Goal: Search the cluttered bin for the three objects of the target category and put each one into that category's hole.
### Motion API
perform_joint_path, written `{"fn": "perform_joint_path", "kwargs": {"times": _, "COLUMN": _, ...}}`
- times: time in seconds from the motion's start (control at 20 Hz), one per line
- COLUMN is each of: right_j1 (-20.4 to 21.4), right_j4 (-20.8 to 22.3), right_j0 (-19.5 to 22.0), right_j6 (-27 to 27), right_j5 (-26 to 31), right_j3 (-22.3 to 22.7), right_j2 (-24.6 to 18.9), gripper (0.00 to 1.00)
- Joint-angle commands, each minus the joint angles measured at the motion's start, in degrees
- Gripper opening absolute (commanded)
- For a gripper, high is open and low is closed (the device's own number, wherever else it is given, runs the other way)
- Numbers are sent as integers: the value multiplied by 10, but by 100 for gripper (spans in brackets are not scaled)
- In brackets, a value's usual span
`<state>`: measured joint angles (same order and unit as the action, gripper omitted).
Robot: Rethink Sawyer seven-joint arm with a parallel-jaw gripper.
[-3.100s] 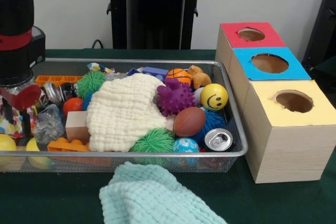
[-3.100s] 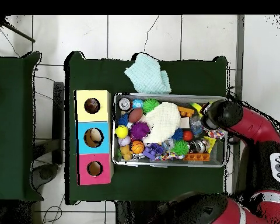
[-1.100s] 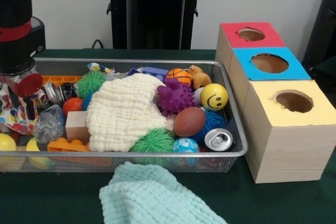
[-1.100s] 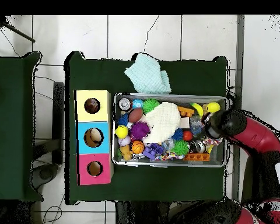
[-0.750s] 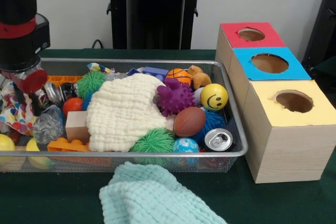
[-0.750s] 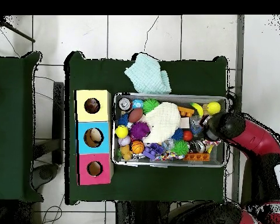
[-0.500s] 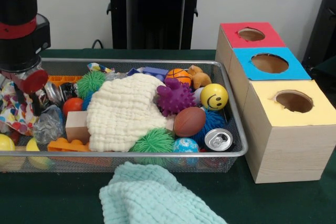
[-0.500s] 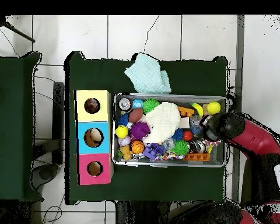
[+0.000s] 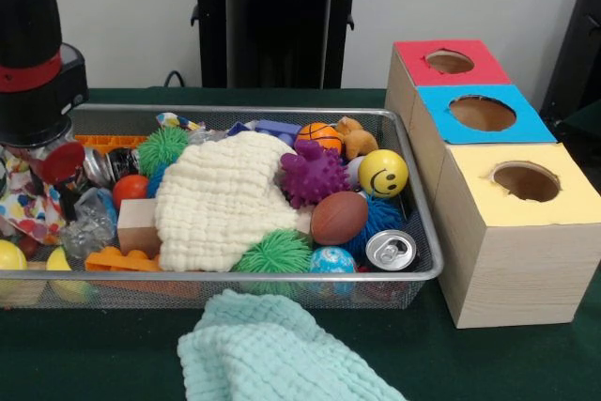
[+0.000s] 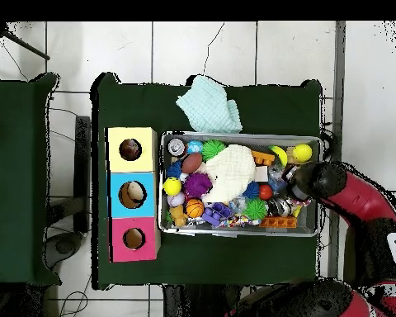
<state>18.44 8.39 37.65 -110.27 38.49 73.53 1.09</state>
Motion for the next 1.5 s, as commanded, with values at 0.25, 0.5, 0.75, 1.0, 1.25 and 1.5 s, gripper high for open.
{"fn": "perform_joint_path", "kwargs": {"times": 0.25, "right_j1": -87, "right_j4": 55, "right_j0": 56, "right_j6": 98, "right_j5": -41, "right_j3": -56, "right_j2": -81, "gripper": 100}}
{"fn": "perform_joint_path", "kwargs": {"times": 0.5, "right_j1": -130, "right_j4": 60, "right_j0": 85, "right_j6": 121, "right_j5": -43, "right_j3": -101, "right_j2": -111, "gripper": 100}}
{"fn": "perform_joint_path", "kwargs": {"times": 0.75, "right_j1": -124, "right_j4": 72, "right_j0": 84, "right_j6": 96, "right_j5": -51, "right_j3": -94, "right_j2": -113, "gripper": 0}}
{"fn": "perform_joint_path", "kwargs": {"times": 1.0, "right_j1": -110, "right_j4": 80, "right_j0": 65, "right_j6": 53, "right_j5": -60, "right_j3": -80, "right_j2": -100, "gripper": 0}}
{"fn": "perform_joint_path", "kwargs": {"times": 1.25, "right_j1": -93, "right_j4": 94, "right_j0": 32, "right_j6": 11, "right_j5": -73, "right_j3": -71, "right_j2": -79, "gripper": 0}}
{"fn": "perform_joint_path", "kwargs": {"times": 1.5, "right_j1": -40, "right_j4": 85, "right_j0": 1, "right_j6": 3, "right_j5": -20, "right_j3": -41, "right_j2": -80, "gripper": 0}}
